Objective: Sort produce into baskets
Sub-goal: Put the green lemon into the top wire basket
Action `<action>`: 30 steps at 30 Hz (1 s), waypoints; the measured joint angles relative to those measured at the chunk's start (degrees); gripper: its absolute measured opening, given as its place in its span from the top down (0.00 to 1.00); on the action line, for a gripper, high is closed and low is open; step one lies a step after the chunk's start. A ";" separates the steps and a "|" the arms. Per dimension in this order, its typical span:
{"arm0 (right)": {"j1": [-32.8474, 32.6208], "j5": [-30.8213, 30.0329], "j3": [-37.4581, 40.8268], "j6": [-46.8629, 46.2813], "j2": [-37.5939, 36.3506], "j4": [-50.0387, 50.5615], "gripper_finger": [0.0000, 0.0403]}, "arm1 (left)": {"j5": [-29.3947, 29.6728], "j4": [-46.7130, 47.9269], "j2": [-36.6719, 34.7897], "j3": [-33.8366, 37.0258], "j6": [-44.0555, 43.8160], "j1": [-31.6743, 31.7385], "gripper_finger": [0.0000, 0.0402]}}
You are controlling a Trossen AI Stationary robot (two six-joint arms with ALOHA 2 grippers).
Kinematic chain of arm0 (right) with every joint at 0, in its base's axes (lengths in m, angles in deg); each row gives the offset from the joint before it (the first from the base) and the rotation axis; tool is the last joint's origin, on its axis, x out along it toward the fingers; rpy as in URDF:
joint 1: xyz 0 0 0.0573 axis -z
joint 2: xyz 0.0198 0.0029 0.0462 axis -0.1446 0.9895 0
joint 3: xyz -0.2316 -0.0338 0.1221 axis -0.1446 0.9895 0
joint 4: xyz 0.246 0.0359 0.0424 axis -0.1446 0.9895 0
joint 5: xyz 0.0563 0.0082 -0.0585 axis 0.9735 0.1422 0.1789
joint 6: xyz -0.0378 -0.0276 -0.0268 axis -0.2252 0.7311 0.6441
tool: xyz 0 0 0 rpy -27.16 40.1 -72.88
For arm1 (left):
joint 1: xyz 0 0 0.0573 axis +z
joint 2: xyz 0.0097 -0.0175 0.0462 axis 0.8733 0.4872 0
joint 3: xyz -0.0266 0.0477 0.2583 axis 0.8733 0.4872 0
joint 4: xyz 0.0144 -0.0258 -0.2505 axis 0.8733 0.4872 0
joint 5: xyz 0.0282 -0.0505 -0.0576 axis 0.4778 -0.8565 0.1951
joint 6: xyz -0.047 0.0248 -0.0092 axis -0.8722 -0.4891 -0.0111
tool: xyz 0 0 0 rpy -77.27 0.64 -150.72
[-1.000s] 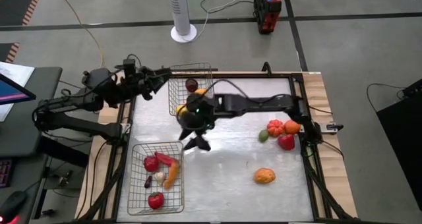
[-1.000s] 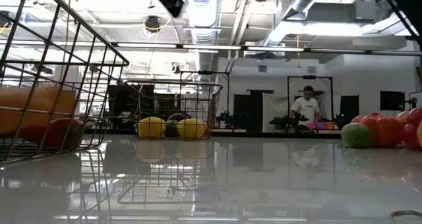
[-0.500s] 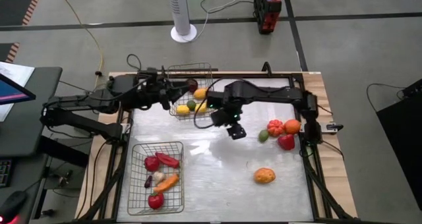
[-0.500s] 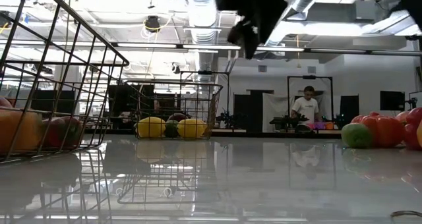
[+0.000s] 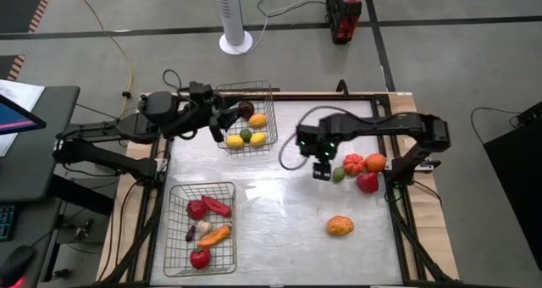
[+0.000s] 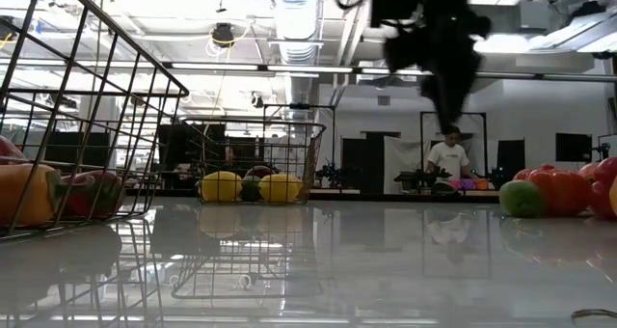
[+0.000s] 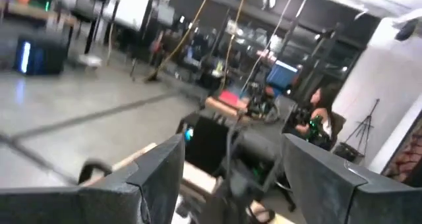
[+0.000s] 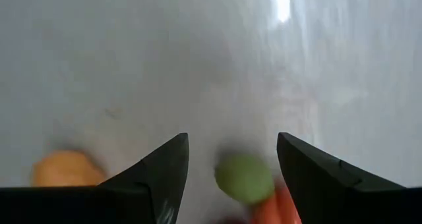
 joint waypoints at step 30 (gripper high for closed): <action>-7.14 -3.80 15.00 11.49 -2.16 -2.99 0.34 | -16.86 -4.45 7.06 -0.01 -3.61 4.76 0.41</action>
